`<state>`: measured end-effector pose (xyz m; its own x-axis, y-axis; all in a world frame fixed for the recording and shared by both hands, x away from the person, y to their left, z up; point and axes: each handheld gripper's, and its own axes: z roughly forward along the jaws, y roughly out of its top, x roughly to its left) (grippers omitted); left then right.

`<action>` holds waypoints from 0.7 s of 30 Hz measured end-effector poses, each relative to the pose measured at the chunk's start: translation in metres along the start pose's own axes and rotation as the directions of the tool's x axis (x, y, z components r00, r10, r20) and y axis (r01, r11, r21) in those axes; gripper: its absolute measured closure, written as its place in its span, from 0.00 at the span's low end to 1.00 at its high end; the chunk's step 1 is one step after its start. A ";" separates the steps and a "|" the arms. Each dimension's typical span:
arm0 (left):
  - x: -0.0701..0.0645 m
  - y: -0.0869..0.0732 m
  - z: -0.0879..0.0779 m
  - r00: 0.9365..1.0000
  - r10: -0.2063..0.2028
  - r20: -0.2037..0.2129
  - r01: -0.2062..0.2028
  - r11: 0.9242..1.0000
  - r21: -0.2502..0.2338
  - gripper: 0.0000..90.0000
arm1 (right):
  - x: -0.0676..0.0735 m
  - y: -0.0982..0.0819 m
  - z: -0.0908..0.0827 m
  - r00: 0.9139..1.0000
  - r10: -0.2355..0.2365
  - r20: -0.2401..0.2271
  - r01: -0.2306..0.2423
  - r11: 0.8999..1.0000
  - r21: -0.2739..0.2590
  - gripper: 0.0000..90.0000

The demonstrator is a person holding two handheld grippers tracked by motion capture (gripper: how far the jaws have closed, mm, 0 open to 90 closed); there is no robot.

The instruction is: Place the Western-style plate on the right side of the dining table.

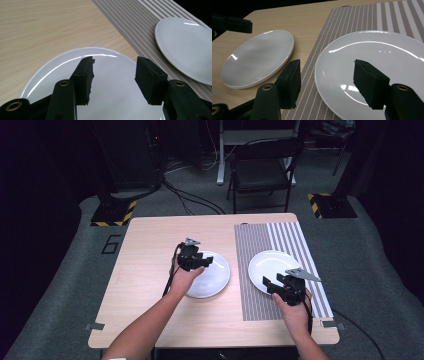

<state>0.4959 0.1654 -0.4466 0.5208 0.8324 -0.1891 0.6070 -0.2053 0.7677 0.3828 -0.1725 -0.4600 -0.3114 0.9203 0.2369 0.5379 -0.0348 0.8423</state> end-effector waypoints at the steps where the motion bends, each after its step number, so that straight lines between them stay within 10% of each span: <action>1: 0.002 -0.002 -0.003 1.000 -0.006 -0.002 0.006 1.000 -0.005 0.54 | 0.001 -0.001 0.001 1.000 -0.002 0.001 0.002 1.000 0.000 0.42; 21: 0.054 -0.051 -0.060 0.995 -0.074 -0.067 0.070 0.996 -0.059 0.52 | 0.036 -0.012 0.020 0.990 -0.106 -0.095 0.112 0.991 0.067 0.41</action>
<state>0.4571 0.2520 -0.4591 0.4334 0.8777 -0.2043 0.6058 -0.1159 0.7871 0.3810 -0.1310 -0.4712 -0.4398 0.8774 0.1916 0.5509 0.0950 0.8292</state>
